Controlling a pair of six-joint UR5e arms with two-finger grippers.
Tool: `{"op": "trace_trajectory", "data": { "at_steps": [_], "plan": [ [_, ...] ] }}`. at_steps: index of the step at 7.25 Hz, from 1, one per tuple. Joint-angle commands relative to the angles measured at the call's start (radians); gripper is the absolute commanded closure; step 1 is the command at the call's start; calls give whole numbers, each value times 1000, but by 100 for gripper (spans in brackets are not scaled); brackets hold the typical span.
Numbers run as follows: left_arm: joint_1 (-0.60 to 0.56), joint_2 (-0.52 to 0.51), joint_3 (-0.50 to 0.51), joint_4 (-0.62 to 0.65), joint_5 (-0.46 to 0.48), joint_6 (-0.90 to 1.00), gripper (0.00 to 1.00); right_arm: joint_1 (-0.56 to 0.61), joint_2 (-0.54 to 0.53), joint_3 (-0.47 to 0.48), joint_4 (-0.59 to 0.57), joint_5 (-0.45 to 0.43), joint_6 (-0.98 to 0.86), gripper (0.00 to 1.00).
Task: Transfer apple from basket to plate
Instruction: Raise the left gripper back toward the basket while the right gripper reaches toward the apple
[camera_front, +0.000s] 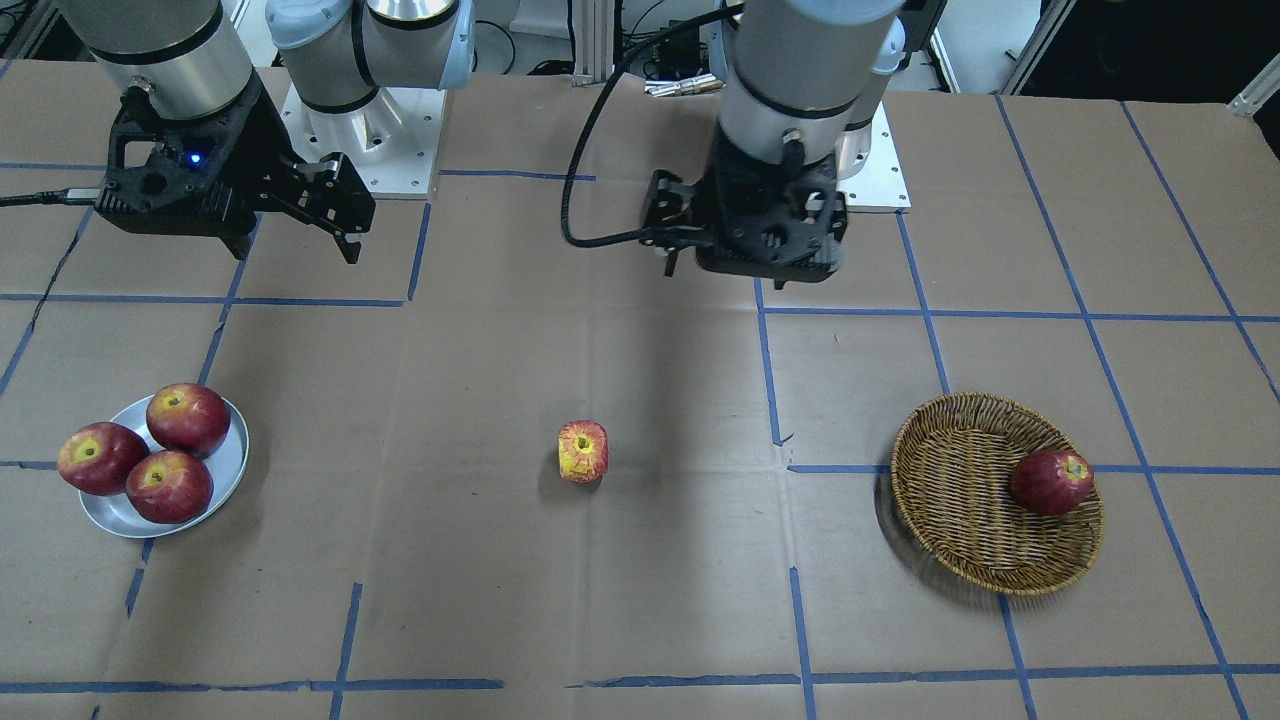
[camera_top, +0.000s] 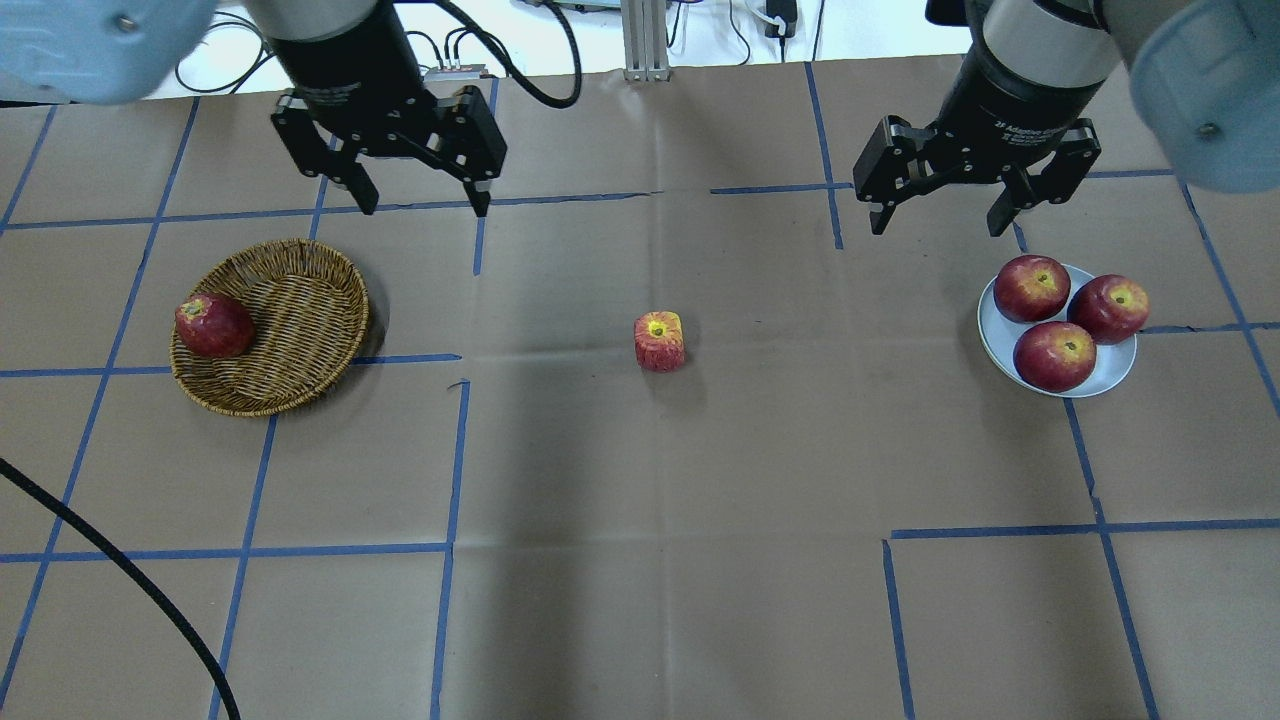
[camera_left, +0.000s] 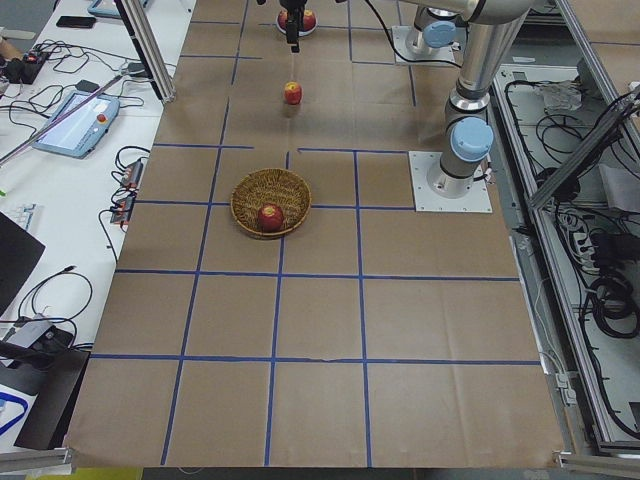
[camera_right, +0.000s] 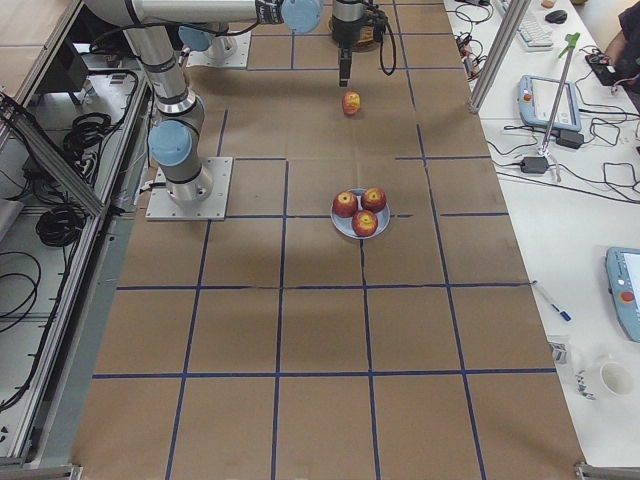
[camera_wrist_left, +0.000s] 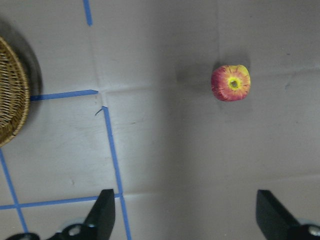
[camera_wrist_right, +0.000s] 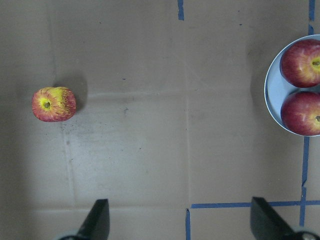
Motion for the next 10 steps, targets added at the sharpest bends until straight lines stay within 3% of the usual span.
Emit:
{"op": "trace_trajectory", "data": {
  "at_steps": [1,6,8,10],
  "plan": [
    [87,16,-1,-21,2,94,1,68,44,-9,-56,1,96,0],
    [97,16,14,-15,40,98,1,332,319,-9,-372,-69,377,0],
    [100,8,8,-7,39,96,1,358,413,5,-486,-88,410,0],
    [100,8,6,-7,39,96,1,379,470,5,-506,-84,434,0]
  ]
}}
